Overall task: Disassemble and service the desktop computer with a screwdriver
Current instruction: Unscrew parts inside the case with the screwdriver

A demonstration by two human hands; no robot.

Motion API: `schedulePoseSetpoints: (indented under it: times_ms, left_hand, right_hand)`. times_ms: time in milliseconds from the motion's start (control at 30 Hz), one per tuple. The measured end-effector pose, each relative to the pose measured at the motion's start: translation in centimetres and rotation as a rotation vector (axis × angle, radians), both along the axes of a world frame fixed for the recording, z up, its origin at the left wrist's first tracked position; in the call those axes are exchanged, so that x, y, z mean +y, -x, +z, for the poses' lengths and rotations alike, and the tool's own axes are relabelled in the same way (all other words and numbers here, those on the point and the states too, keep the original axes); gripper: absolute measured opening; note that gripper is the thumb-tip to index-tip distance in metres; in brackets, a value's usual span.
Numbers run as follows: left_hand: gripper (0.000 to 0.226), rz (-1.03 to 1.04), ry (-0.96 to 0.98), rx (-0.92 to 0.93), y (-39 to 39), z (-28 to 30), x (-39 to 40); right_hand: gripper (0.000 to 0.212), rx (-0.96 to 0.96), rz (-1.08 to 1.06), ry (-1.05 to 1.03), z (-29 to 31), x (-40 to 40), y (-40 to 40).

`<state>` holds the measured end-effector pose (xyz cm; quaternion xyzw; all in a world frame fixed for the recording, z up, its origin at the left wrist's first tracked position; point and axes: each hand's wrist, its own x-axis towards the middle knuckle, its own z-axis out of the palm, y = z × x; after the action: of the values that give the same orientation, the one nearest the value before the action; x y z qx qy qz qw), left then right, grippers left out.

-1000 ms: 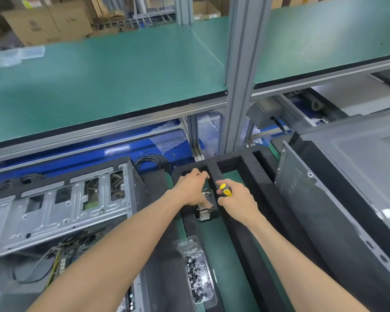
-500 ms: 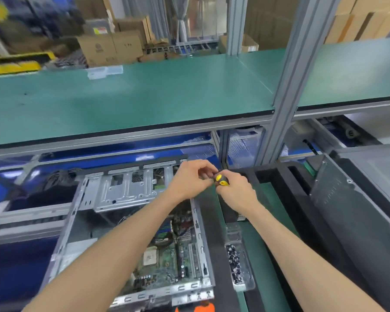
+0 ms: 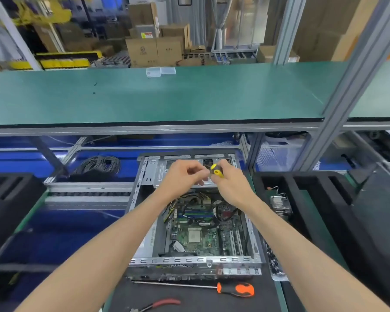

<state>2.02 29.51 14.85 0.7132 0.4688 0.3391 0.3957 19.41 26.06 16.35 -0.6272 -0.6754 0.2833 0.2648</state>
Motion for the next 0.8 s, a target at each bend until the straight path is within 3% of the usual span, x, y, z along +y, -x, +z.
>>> schedulePoseSetpoints:
  times_ms: [133,233,400,533,633,700,800]
  left_hand:
    - [0.01,0.024,0.096,0.131,1.8,-2.2,-1.1]
    - [0.01,0.004,0.046,0.321,2.4,-4.1,-1.6]
    - [0.007,-0.095,-0.007,0.578,2.1,-6.6,-2.4]
    - [0.036,-0.197,-0.01,0.796,1.3,-7.8,-2.6]
    - [0.061,-0.281,0.018,1.005,0.6,-8.5,-2.6]
    - [0.062,-0.318,0.082,1.001,0.4,-8.9,-2.5]
    - [0.063,-0.306,0.212,0.83,0.6,-9.1,-2.3]
  right_hand:
    - [0.011,0.127,-0.011,0.049,0.0,-0.9,1.4]
    - [0.024,0.155,-0.003,0.112,-0.7,-1.5,1.4]
    - [0.028,0.094,0.057,0.222,-3.1,-1.8,0.8]
    - [0.026,-0.036,0.09,0.245,-4.5,-1.7,0.8]
    - [0.024,0.002,0.034,0.26,-5.0,-1.5,0.7]
    - [0.022,0.079,-0.042,0.264,-5.0,-1.3,0.3]
    - [0.016,0.146,-0.161,0.279,-4.8,-0.9,-0.4]
